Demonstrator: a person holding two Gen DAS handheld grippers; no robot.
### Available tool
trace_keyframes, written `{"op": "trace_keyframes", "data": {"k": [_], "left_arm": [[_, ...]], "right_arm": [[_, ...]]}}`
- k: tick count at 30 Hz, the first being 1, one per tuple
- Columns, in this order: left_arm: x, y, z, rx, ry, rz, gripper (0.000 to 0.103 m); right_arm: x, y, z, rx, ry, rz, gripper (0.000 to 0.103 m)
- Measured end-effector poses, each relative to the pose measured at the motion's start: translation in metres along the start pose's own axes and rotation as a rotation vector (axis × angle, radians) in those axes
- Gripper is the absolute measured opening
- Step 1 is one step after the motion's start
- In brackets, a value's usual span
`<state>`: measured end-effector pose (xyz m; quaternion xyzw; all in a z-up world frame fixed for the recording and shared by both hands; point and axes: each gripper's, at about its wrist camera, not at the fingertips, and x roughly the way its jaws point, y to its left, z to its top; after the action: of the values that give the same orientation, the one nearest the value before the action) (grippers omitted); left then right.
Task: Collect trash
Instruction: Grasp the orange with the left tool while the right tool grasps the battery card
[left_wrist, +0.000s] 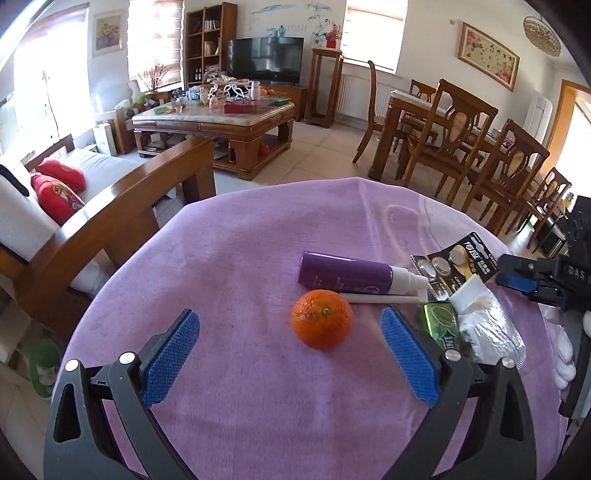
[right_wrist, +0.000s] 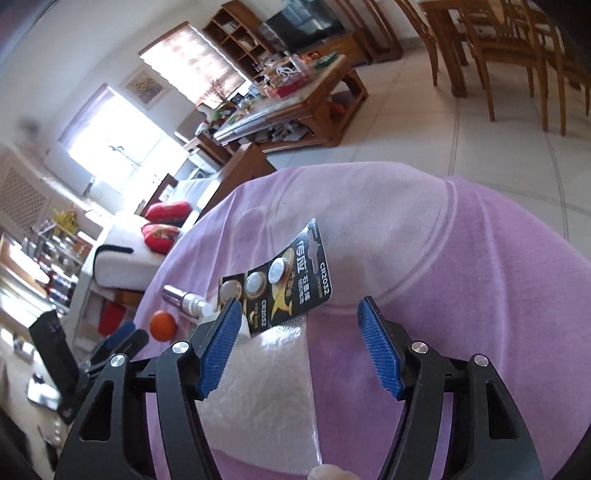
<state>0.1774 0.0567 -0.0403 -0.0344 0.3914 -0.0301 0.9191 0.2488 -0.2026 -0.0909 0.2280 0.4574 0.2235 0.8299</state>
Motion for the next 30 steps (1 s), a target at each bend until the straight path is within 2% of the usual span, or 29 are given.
{"op": "trace_keyframes", "data": {"k": [2,4,7,9,11,14,16,18,22,26,30], "left_arm": [[0.005,-0.009,0.001,0.003,0.005,-0.006,0.094],[0.010,-0.011,0.001,0.007,0.019,-0.016,0.083],[0.018,-0.012,-0.006,-0.003,0.052,-0.037,0.074],[0.018,-0.010,-0.005,-0.022,0.054,-0.048,0.073],[0.020,-0.008,-0.004,-0.022,0.058,-0.047,0.071],[0.020,-0.015,-0.005,0.000,0.059,-0.054,0.060],[0.020,-0.015,-0.006,0.002,0.056,-0.067,0.042],[0.019,-0.015,-0.006,-0.013,0.052,-0.075,0.037],[0.016,-0.016,-0.010,-0.008,0.048,-0.067,0.037],[0.006,-0.019,-0.013,-0.019,0.047,-0.087,0.037],[-0.014,-0.023,-0.013,-0.019,0.002,-0.100,0.037]], "right_arm": [[0.006,0.001,0.005,0.013,0.002,0.017,0.064],[0.013,0.004,0.009,0.014,0.002,0.024,0.062],[0.022,0.007,0.011,-0.001,0.024,0.023,0.040],[0.026,0.007,0.011,-0.010,0.021,0.015,0.031],[0.032,0.005,0.012,0.000,0.026,0.016,0.016],[0.030,0.003,0.010,-0.001,0.021,0.028,0.011],[0.023,0.006,0.009,-0.012,0.012,0.035,0.007],[0.016,0.014,0.007,-0.037,-0.004,0.035,0.005],[-0.003,0.037,0.000,-0.122,-0.045,0.014,0.002],[-0.033,0.061,-0.010,-0.208,-0.131,-0.018,0.002],[-0.062,0.077,-0.022,-0.283,-0.208,-0.063,0.002]]}}
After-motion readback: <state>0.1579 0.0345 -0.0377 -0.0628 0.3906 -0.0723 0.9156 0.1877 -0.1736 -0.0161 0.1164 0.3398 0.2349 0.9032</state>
